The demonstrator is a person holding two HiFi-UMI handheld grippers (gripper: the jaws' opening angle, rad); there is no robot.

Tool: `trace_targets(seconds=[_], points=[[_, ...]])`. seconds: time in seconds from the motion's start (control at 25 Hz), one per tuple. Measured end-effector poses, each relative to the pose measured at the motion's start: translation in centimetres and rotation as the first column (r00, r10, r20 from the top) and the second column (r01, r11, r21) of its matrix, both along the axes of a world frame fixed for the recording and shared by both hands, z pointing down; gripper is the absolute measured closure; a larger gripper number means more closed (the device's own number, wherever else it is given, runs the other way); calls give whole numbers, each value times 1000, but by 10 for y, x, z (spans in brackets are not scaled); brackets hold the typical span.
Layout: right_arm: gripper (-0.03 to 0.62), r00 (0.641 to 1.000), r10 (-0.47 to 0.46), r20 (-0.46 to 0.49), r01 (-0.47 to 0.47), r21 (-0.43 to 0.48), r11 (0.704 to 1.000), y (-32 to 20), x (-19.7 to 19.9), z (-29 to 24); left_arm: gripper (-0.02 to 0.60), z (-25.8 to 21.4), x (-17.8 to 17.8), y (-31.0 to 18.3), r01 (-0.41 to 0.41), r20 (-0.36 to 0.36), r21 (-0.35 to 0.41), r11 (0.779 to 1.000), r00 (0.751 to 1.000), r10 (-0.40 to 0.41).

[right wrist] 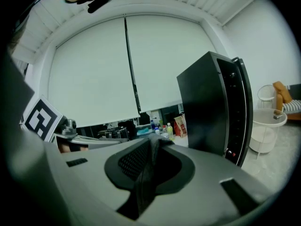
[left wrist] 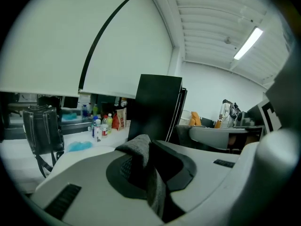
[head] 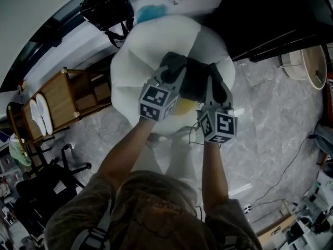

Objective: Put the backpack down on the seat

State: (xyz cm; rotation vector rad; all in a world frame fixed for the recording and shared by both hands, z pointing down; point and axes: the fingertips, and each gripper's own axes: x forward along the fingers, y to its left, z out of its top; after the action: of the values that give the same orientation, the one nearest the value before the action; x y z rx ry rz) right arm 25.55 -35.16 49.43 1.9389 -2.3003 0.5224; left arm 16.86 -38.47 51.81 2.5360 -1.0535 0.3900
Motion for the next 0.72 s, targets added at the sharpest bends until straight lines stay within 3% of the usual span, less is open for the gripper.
trace_targets(seconds=[0.72], points=[[557,999,6,-44,-5,27,1000,-31,-3,53,551,52,8,-25,57,-15,-1,998,998,-57]])
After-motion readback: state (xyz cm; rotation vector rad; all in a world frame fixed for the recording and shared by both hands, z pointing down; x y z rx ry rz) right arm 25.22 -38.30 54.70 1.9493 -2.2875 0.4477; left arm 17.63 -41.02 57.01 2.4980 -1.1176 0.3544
